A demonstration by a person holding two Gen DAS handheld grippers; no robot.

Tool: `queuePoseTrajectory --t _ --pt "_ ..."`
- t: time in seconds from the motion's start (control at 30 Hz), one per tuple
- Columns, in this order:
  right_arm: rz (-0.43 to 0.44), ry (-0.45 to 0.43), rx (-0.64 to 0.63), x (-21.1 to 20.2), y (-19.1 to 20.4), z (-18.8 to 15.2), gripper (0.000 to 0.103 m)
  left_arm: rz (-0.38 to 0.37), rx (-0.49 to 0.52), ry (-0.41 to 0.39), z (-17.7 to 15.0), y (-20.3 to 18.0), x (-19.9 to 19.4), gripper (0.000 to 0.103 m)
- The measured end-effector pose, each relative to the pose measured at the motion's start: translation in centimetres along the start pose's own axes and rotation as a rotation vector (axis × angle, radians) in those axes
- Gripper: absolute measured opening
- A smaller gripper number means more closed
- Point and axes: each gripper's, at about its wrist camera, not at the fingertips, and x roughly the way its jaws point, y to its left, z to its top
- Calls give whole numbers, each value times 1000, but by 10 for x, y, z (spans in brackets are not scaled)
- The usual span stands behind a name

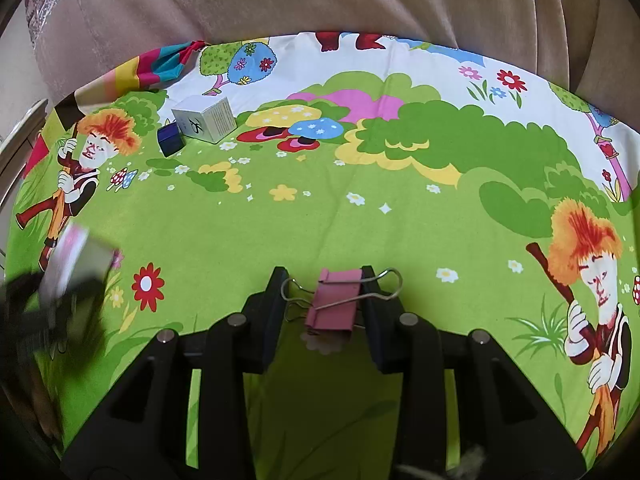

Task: Organize rigid objects
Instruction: 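Grasp the white box with pink print with the left tool, then lift both held items and carry them over the storage box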

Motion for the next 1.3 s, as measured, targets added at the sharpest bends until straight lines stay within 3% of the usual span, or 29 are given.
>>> queuePoseTrajectory --t 0.17,0.33,0.4,0.43,0.5,0.63,0.8,0.9,1.03,1.17,1.3 --pt "-6 1 -5 1 1 1 41 -43 -27 -1 2 -6 3 68" --pt "8 -8 12 -2 -3 1 40 -33 -35 -4 -5 -9 -4 67" --pt "50 -68 65 -15 -11 -3 40 -33 -79 6 -9 -5 -9 67" --pt "45 -110 98 -28 -13 -9 40 -84 -126 4 -15 -1 -19 67" --pt "35 -184 153 -62 -11 -28 40 -129 -170 -58 -27 1 -47 67" --pt "7 -363 147 -148 4 -78 40 -128 -91 -280 -49 -19 -133 67" --pt "-55 -607 81 -260 19 -97 40 -135 -54 -563 -53 -31 -235 67" --pt "-80 -745 41 -313 27 -97 40 -128 -19 -685 -50 -40 -279 67" --pt "-110 -894 -23 -362 43 -100 40 -135 6 -742 -48 -47 -302 68" --pt "-124 -927 -56 -373 57 -104 40 -132 7 -727 -45 -46 -303 68" --pt "-142 -969 -76 -378 65 -109 40 -103 4 -766 -51 -38 -313 68"
